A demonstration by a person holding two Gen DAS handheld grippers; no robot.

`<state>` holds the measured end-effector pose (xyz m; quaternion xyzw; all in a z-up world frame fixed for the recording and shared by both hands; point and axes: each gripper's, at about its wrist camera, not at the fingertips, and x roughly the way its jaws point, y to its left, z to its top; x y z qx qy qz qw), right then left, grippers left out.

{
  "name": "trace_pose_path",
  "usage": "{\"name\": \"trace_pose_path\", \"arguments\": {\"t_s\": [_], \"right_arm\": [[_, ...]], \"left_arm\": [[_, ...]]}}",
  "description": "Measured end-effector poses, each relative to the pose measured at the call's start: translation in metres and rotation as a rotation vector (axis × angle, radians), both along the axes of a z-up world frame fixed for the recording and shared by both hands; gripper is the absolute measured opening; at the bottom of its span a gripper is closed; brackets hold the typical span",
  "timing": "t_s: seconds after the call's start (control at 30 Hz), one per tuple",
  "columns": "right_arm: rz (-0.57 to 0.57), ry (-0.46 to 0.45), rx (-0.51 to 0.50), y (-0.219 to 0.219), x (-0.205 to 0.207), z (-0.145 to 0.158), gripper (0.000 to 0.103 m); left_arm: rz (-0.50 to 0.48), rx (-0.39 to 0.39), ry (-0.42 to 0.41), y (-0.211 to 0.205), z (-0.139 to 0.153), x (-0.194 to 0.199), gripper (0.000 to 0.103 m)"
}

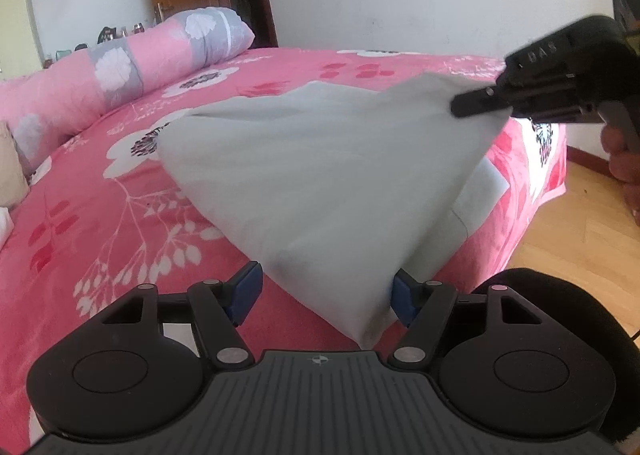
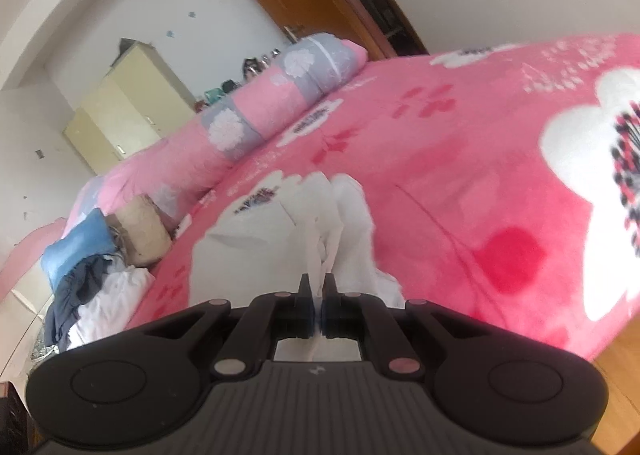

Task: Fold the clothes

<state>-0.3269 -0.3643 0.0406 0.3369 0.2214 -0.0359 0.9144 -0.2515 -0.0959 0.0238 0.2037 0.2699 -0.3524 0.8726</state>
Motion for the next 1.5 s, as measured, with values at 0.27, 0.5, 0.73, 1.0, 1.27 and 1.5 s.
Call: {"name": "trace_pose_path", "arguments": {"t_s": [0.27, 0.5, 0.73, 1.0, 1.27, 1.5], "right_arm": [[0.015, 0.009, 0.087, -0.01, -0.016, -0.019, 0.003], [0.017, 0.055, 0.156, -0.018, -0.018, -0.043, 0.004], [0.033, 0.088, 0.156, -0.02, -0.018, -0.048, 0.009], [-0.011, 0.075, 0.039, -0.032, -0.04, -0.024, 0.034], [0.05, -0.023, -0.076, -0.047, 0.006, 0.024, 0.033], [0.318, 0.06, 0.009, -0.047, 0.122, 0.018, 0.034]], "left_arm": [[0.007, 0.018, 0.031, -0.001, -0.003, 0.003, 0.068], [-0.006, 0.025, 0.098, 0.004, -0.003, 0.004, 0.067], [0.068, -0.202, 0.275, 0.053, 0.034, 0.01, 0.067], [-0.059, -0.237, 0.129, -0.009, 0.044, 0.014, 0.066], [-0.133, -0.104, 0.149, -0.043, -0.004, 0.016, 0.06], [-0.168, -0.114, 0.15, -0.04, -0.008, 0.019, 0.061]]}}
